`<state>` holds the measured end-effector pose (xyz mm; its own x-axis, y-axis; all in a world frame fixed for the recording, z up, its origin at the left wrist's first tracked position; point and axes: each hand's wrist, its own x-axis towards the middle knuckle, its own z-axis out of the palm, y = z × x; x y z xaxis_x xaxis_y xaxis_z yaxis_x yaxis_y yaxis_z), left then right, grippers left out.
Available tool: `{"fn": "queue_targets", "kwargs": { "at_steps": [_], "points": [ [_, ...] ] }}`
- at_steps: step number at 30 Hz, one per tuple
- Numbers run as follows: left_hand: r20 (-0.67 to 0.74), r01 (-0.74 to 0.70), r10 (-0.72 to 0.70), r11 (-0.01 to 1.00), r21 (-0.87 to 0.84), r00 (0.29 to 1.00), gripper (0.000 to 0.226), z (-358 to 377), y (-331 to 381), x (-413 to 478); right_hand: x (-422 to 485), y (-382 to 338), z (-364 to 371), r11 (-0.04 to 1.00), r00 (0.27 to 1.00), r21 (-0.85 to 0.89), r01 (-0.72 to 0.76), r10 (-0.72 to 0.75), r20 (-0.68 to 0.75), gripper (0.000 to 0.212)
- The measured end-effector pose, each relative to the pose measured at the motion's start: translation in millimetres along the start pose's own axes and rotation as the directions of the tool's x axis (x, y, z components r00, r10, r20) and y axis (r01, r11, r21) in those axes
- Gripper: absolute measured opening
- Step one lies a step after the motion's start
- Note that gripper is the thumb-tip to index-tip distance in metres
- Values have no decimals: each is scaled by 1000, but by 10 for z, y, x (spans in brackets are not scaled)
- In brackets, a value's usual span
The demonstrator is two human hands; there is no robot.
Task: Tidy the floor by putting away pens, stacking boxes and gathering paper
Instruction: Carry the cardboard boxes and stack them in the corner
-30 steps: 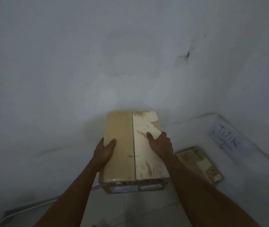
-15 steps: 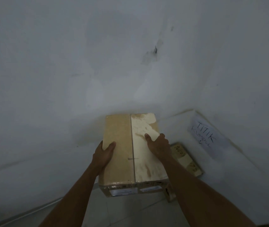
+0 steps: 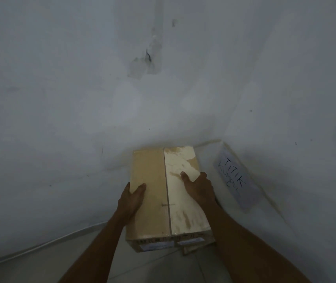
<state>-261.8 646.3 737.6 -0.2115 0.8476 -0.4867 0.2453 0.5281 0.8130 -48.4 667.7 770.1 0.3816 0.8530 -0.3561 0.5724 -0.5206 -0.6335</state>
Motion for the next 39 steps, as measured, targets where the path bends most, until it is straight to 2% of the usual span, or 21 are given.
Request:
{"fn": "queue_targets", "kwargs": {
  "at_steps": [4, 8, 11, 14, 17, 20, 28, 31, 36, 39],
  "points": [
    [47, 6, -5, 1000, -24, 999, 69, 142, 21, 85, 136, 76, -41, 999, 1000, 23, -24, 24, -14, 88],
    [90, 9, -6, 1000, -29, 996, 80, 272, -13, 216, 220, 208, -38, 996, 999, 84, -22, 24, -29, 87],
    [128, 22, -19, 1000, -23, 992, 69, 455, -101, 303, 340, 396, -44, 993, 1000, 114, -18, 21, -22, 87],
    [148, 44, -41, 999, -19, 988, 73, 666, -220, 350, 468, 638, -34, 992, 999, 126, 31, -30, -13, 82],
    [145, 102, -96, 994, -34, 985, 66, 942, -372, 476, 698, 925, 23, 993, 1000, 121, 4, -8, 28, 85],
    [151, 186, -182, 983, -10, 972, 74, 1235, -535, 624, 979, 1238, 131, 992, 998, 117, -37, 31, 57, 86],
    [154, 325, -313, 943, -65, 937, 72, 2007, -1006, 1077, 1718, 1955, 407, 991, 991, 129, -41, 24, 129, 86],
    [169, 365, -346, 926, -93, 923, 74, 2278, -1185, 1227, 2009, 2227, 523, 993, 990, 111, -45, 30, 140, 92],
    [178, 373, -351, 921, -109, 919, 73, 2653, -1378, 1543, 2484, 2469, 717, 998, 991, 63, -13, 4, 134, 89],
    [190, 376, -351, 918, -123, 917, 70, 2840, -1468, 1725, 2688, 2540, 826, 999, 991, -34, -23, 27, 127, 104]
  ]
}}
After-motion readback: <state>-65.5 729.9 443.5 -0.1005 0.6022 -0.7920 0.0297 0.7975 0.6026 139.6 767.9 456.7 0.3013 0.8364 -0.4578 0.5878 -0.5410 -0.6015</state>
